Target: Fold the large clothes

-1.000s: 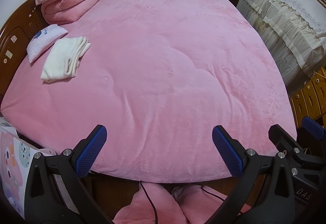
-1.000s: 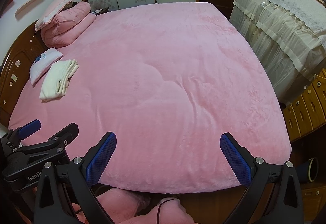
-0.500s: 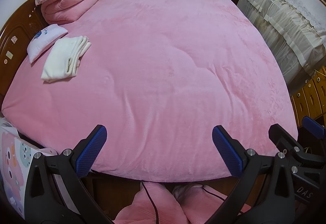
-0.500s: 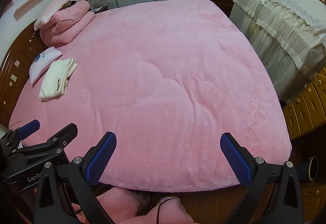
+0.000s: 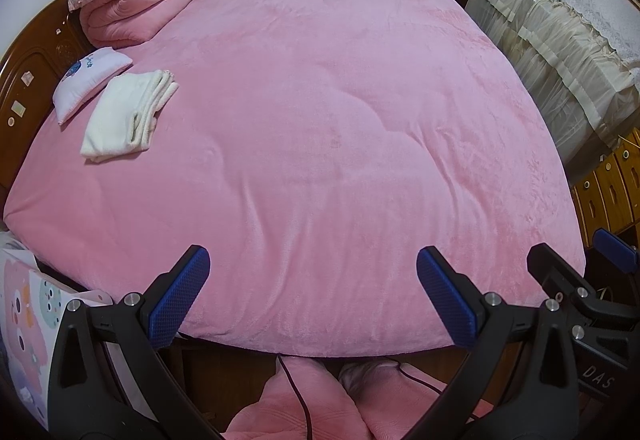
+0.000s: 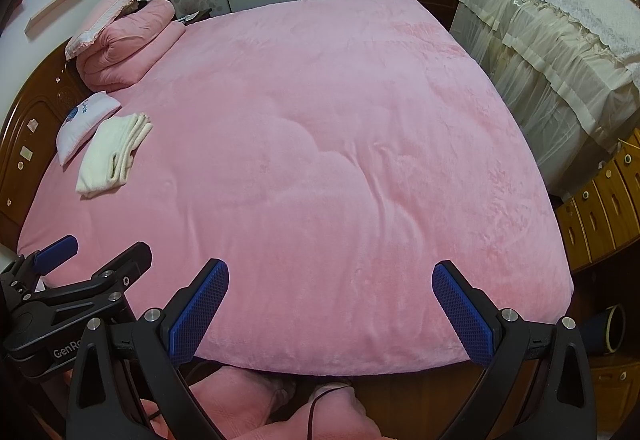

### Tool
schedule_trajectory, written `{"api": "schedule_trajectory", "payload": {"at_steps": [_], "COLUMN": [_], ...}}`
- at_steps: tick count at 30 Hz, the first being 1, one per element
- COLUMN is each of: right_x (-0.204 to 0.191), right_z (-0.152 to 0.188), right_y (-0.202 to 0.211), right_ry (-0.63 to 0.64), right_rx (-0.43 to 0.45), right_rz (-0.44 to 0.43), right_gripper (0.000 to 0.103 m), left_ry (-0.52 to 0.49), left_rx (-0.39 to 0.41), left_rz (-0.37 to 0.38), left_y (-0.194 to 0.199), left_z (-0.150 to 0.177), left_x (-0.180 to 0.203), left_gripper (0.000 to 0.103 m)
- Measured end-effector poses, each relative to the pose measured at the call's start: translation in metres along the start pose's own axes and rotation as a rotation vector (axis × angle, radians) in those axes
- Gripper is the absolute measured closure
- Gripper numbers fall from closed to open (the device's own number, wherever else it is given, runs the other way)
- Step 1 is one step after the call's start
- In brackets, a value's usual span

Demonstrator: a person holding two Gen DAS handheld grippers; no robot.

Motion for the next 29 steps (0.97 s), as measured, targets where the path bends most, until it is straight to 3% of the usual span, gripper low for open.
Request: {"api": "schedule_trajectory", "payload": {"at_steps": [29], "right_x": [-0.0029], "right_z": [0.0032], "right_y": [0.0022], "right_ry": [-0.004], "right_rx": [-0.001], "right_rz": [0.0], "right_gripper": [0.0], "left_ry": [-0.011], "left_rx": [0.001], "left_rz": [-0.012], "left_y": [-0.0015], "left_z": [0.002], "left_x": [-0.0055], "left_gripper": [0.001]}}
Point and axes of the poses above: each gripper's, at about its wrist camera, not at the fingertips, and y roughly against the way its jaws point, x to its right, z to its underside, the point moved 1 cm from there along -y, roughly the way its jaws point, and after that the axes turned 4 degrees about -x, right-handed, at the moved point
